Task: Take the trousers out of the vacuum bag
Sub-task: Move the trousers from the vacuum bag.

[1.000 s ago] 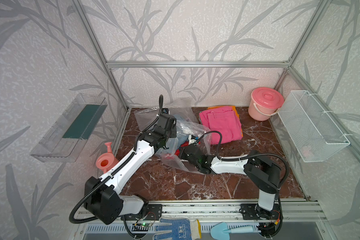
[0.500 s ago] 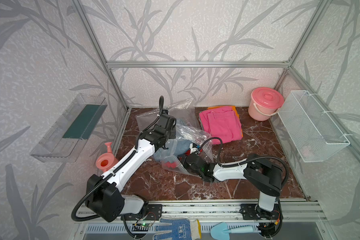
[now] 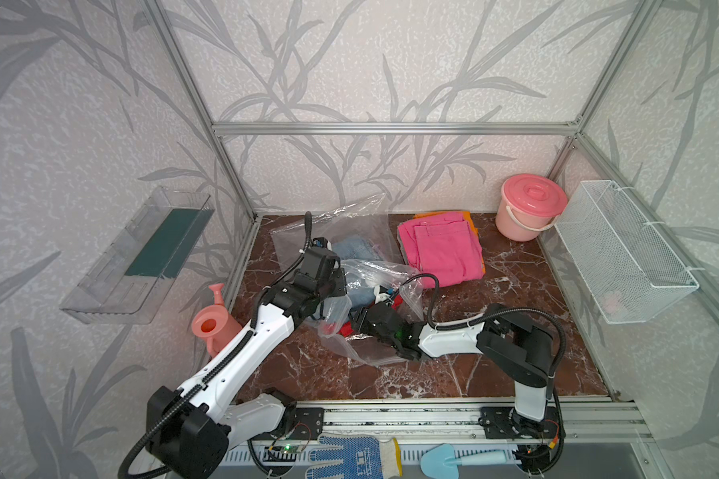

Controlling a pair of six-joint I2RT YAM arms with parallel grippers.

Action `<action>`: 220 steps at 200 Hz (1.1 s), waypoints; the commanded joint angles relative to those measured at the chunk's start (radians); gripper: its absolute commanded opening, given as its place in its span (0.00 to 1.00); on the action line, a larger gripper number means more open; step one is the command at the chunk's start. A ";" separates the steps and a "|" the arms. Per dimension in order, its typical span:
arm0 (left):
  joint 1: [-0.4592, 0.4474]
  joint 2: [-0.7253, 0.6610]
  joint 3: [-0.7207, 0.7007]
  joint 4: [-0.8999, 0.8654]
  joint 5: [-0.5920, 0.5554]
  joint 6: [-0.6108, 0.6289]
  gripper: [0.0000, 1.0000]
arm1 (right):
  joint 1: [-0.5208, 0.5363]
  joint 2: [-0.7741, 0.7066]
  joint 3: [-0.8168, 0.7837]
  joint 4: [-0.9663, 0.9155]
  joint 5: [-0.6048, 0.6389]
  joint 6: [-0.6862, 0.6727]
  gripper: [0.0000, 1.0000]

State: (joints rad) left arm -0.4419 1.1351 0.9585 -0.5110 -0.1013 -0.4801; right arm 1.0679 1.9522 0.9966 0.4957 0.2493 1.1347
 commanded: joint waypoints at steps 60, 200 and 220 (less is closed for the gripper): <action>0.007 -0.104 -0.126 0.040 -0.071 -0.085 0.00 | -0.076 0.001 0.047 -0.004 -0.045 -0.045 0.68; 0.009 -0.159 -0.048 0.019 -0.029 -0.053 0.00 | -0.016 -0.049 0.031 0.045 -0.040 -0.054 0.73; 0.009 -0.157 -0.040 0.018 -0.029 -0.045 0.00 | -0.036 -0.018 0.045 0.061 -0.048 -0.050 0.72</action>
State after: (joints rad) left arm -0.4419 0.9966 0.8787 -0.4709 -0.1200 -0.5434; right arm 1.0584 1.8988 1.0035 0.5114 0.2043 1.0904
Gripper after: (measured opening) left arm 0.046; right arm 0.723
